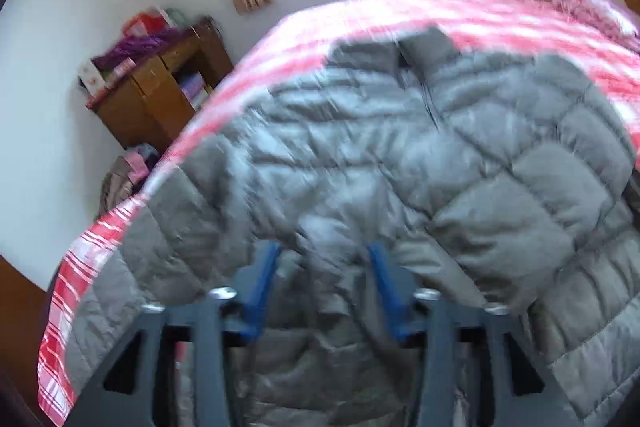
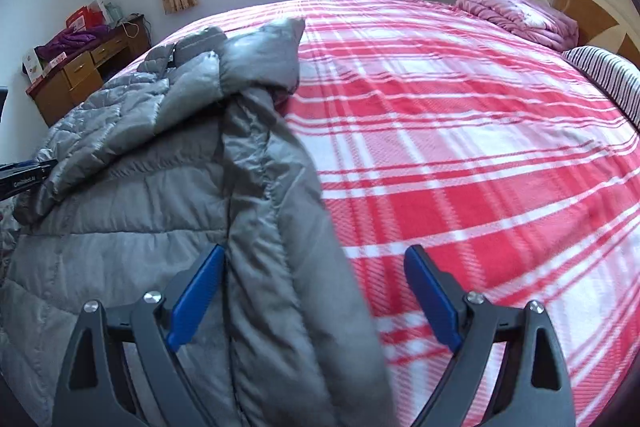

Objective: Fold large clothes

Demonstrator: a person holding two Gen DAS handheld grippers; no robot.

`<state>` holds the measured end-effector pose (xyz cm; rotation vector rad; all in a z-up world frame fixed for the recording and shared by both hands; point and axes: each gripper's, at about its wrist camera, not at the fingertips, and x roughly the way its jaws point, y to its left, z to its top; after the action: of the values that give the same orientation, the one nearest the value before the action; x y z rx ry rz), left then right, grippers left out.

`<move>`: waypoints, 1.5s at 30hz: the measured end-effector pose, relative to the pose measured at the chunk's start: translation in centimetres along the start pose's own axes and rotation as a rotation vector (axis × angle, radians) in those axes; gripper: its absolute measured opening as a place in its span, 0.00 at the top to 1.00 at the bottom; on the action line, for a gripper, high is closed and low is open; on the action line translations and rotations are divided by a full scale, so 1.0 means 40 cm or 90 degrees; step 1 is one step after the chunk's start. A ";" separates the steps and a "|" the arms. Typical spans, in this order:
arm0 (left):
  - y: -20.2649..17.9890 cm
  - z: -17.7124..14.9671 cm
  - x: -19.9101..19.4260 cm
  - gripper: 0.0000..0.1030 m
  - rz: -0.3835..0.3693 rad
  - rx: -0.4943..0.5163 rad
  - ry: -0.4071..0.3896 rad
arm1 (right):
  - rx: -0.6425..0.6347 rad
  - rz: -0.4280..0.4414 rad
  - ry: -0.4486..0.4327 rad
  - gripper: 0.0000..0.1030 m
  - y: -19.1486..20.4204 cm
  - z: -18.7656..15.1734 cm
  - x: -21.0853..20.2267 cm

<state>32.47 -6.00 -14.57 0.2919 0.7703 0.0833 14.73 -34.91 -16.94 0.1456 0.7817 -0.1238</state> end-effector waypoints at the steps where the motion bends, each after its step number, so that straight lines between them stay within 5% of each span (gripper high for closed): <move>1: 0.013 0.010 -0.020 0.24 0.015 -0.013 -0.021 | -0.004 -0.005 -0.010 0.13 -0.008 0.010 -0.027; 4: 0.036 0.043 -0.061 0.21 0.019 -0.065 -0.064 | -0.010 0.000 -0.041 0.14 -0.016 0.062 -0.089; 8: 0.014 0.085 -0.045 0.21 -0.003 -0.121 -0.045 | -0.010 0.009 -0.089 0.18 0.008 0.179 -0.099; 15: -0.097 0.102 0.102 0.21 0.018 -0.115 0.000 | -0.064 0.047 -0.148 0.20 0.156 0.356 0.070; 24: -0.121 0.071 0.242 0.13 0.039 -0.101 0.058 | -0.105 0.042 -0.015 0.20 0.213 0.309 0.333; 29: -0.124 0.071 0.263 0.03 0.056 -0.112 0.075 | -0.077 0.052 0.027 0.18 0.188 0.309 0.360; 45: -0.116 0.067 0.267 0.01 0.060 -0.116 0.073 | -0.115 0.005 0.049 0.15 0.219 0.311 0.381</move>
<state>41.83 -9.15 -21.30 0.1515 0.8558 0.2601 35.52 -29.36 -18.28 -0.0180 0.8649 -0.0396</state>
